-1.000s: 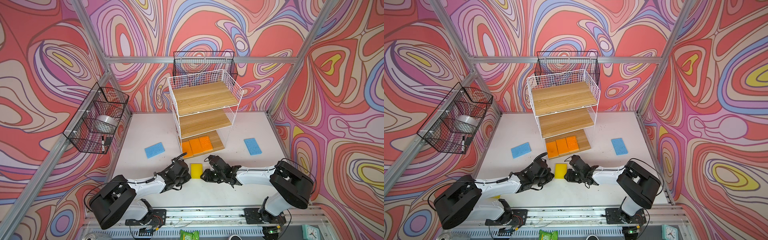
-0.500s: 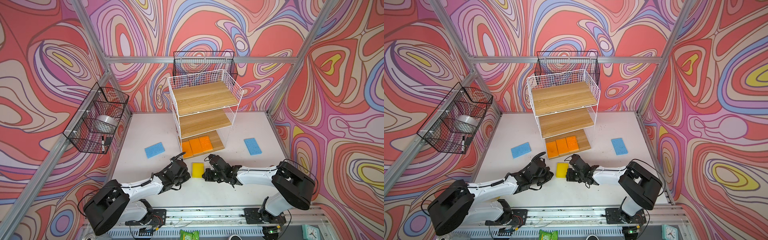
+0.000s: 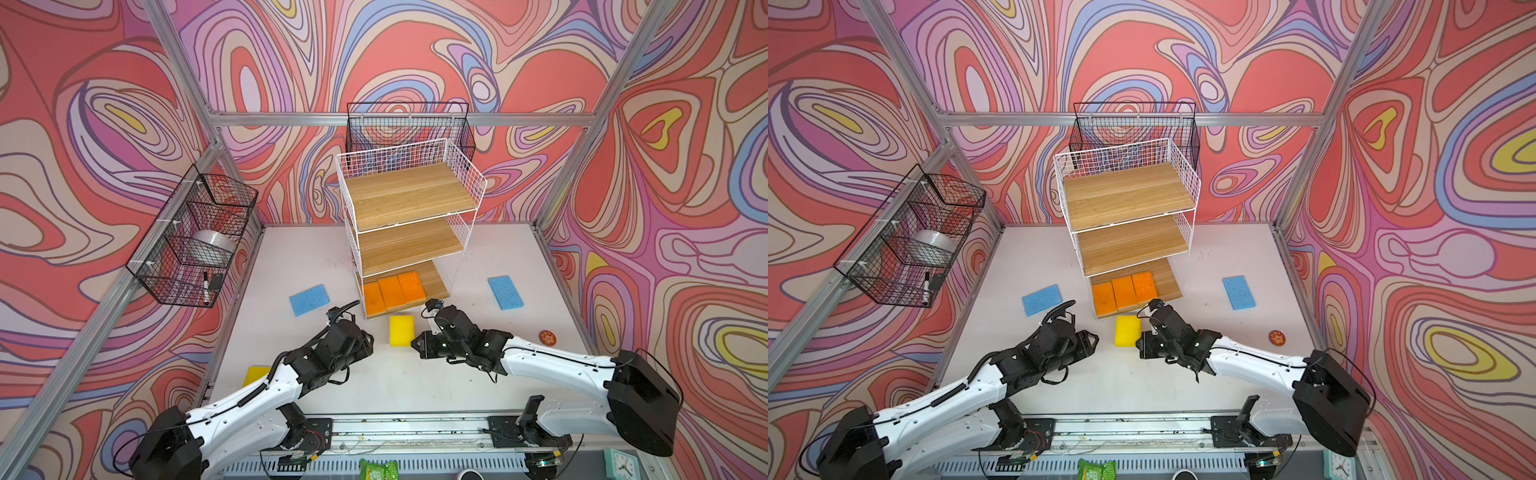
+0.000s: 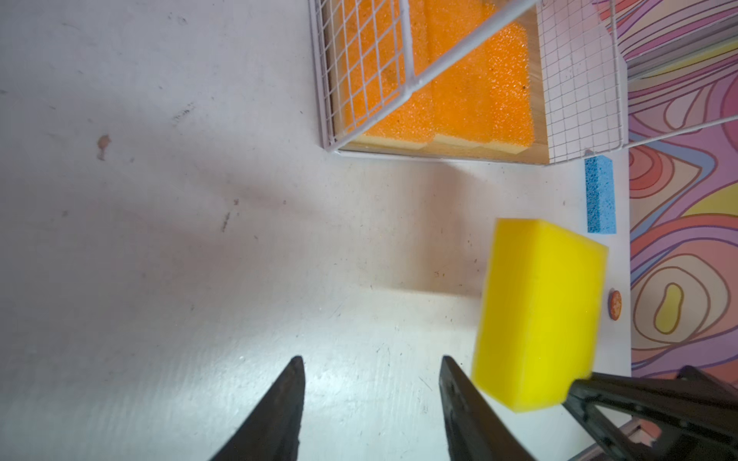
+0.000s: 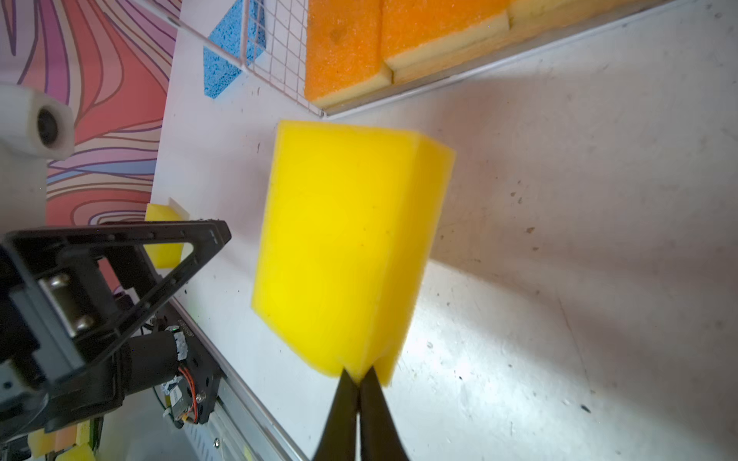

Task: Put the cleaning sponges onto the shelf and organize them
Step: 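Lift the yellow sponge with the right gripper while the left gripper draws back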

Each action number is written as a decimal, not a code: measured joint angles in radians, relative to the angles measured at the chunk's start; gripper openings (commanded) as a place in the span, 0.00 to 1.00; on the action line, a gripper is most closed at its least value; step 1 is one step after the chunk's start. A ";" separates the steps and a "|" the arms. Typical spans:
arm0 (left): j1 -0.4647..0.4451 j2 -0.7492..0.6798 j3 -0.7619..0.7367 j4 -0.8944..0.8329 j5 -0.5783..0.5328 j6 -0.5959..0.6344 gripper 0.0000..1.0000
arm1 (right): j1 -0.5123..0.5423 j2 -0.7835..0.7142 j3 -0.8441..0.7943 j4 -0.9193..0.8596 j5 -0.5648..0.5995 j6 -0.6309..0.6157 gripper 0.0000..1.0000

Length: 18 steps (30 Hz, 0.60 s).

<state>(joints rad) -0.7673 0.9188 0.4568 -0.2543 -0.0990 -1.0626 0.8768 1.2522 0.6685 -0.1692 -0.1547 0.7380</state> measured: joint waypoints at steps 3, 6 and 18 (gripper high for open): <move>0.002 -0.041 0.003 -0.050 -0.014 0.017 0.57 | 0.000 -0.056 0.040 -0.077 0.004 -0.042 0.00; 0.004 -0.082 0.010 -0.094 -0.022 0.032 0.58 | 0.000 -0.111 0.103 -0.153 0.011 -0.089 0.00; 0.022 -0.108 0.080 -0.171 -0.030 0.084 0.58 | 0.000 -0.144 0.371 -0.372 0.041 -0.254 0.00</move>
<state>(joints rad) -0.7456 0.8112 0.5365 -0.4255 -0.1287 -0.9787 0.8768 1.1080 1.0397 -0.5415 -0.1135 0.4839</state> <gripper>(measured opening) 0.580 0.059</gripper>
